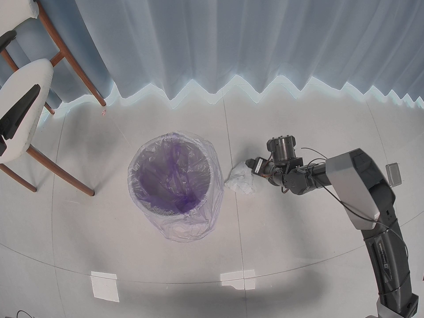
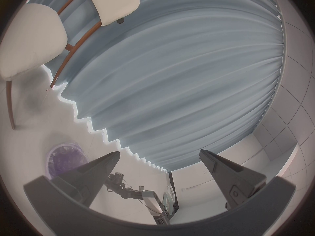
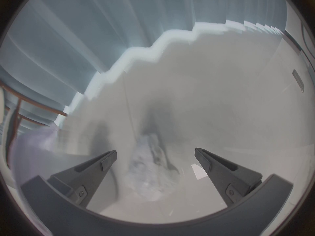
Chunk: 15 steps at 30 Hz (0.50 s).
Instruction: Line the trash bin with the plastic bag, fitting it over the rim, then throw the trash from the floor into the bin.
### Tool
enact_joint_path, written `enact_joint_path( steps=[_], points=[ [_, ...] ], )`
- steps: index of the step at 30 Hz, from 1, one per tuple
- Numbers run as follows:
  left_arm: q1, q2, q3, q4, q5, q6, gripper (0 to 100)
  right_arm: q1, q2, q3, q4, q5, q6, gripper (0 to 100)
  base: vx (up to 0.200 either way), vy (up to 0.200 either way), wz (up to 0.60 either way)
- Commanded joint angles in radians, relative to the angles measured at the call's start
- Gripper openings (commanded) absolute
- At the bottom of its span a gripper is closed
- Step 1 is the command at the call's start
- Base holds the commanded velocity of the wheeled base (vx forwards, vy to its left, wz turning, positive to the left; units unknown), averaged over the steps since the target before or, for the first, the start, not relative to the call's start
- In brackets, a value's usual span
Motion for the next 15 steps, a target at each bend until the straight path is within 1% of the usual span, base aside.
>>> enact_joint_path(
  steps=[1,2,10,11,15],
  points=[
    [-0.005,0.004,0.008,-0.001,-0.002,0.002,100,-0.018,0.198,-0.098,0.093,0.001,-0.002,100,-0.2,0.0,0.0],
    [-0.006,0.005,0.01,-0.001,-0.003,0.003,100,-0.016,0.216,-0.098,0.108,0.001,-0.002,100,-0.2,0.0,0.0],
    [-0.009,0.009,0.025,-0.001,-0.014,0.005,100,-0.01,0.253,-0.098,0.116,-0.001,0.001,100,0.0,0.0,0.0],
    [-0.008,0.012,0.028,-0.001,-0.028,0.005,100,-0.008,0.242,-0.098,0.111,-0.002,0.007,100,0.0,0.0,0.0],
    [-0.009,0.01,0.028,-0.001,-0.031,0.005,100,-0.007,0.172,-0.098,0.122,-0.01,0.009,100,0.0,0.0,0.0]
  ],
)
